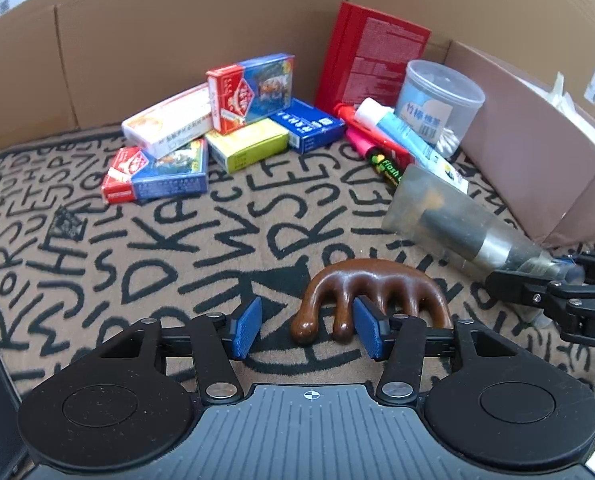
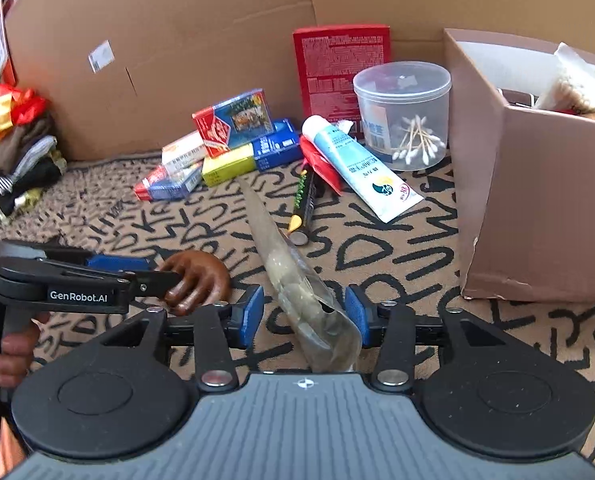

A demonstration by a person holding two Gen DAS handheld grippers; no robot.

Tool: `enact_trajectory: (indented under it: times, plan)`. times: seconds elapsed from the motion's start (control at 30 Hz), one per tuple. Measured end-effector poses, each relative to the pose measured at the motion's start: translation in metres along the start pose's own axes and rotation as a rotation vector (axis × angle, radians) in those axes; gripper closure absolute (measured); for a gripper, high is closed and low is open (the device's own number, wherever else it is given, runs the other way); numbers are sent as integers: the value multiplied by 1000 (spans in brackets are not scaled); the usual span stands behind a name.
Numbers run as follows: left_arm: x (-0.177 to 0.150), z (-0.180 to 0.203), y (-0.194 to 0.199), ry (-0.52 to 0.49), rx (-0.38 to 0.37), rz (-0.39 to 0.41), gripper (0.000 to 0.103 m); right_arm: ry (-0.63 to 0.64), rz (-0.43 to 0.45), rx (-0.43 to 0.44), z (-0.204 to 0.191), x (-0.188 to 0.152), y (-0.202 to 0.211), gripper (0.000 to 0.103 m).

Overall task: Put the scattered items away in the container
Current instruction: 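Lift the comb with the left gripper while the right lifts the bagged brush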

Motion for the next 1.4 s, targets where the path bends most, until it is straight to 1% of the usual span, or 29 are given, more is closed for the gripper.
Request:
enact_trajectory:
  times: [0.03, 0.07, 0.13, 0.17, 0.23, 0.27, 0.3, 0.4, 0.47, 0.5, 0.57, 0.63, 0.67, 0.73, 0.83, 0.87, 1.03, 1.23, 1.3, 1.4]
  plan:
    - [0, 2, 0, -11, -11, 1, 66, 8, -4, -3, 0, -1, -1, 61]
    - [0, 4, 0, -16, -21, 0, 66, 14, -8, -3, -1, -1, -2, 62]
    - [0, 4, -2, -20, -19, 2, 57, 29, -13, -5, -2, -2, -3, 63]
    - [1, 5, -2, -19, -20, 3, 51, 38, -14, -7, -2, -2, -3, 63]
    - [1, 5, -3, -18, -18, 6, 51, 52, -16, -15, -3, -2, -4, 63]
    - [1, 6, -3, -21, -15, 5, 54, 56, -18, -18, -2, -3, -4, 63]
    - [1, 6, -3, -25, -13, 5, 71, 58, -18, -19, -2, -3, -4, 64]
    - [1, 8, -2, -34, -7, 5, 71, 56, -24, -11, -3, -4, -3, 67]
    - [0, 9, -1, -39, -5, 5, 70, 52, -25, -12, -4, -5, -2, 68]
    - [-1, 10, 0, -41, -12, 4, 55, 48, -26, -13, -3, -5, -2, 67]
    - [-2, 12, -1, -41, -14, 4, 54, 36, -27, -13, -3, -5, -1, 67]
    - [-2, 14, -1, -48, -3, 5, 55, 32, -28, -14, -4, -5, -2, 67]
    - [-2, 14, -2, -50, 2, 5, 71, 33, -28, -12, -4, -6, -2, 67]
    - [-2, 16, -1, -48, 6, 4, 72, 33, -28, -6, -5, -7, -2, 69]
    - [-3, 19, 0, -47, 13, 4, 72, 28, -27, 3, -6, -8, 1, 76]
    - [-4, 20, 1, -42, 9, 3, 72, 23, -29, 8, -6, -8, 2, 79]
    - [-6, 26, 8, -13, -16, 3, 72, -10, -30, 51, -9, -12, 11, 80]
    - [-8, 34, 16, -7, -25, 13, 72, -17, -4, 78, -15, -11, 23, 81]
    - [-8, 39, 19, -26, -27, 17, 72, -21, 1, 84, -16, -11, 26, 81]
    - [-15, 45, 15, -76, -3, -3, 71, -23, -6, 69, -14, -14, 26, 81]
Point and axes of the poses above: each gripper's, at about its wrist camera, not at the fingertips, and y roughly against the way its jaws point, z to its right, x to its top, the point moved 9 cm from there along -y, roughly the way its jaws point, and after that the axes turned 4 degrees about z, right-handed, at the moved point
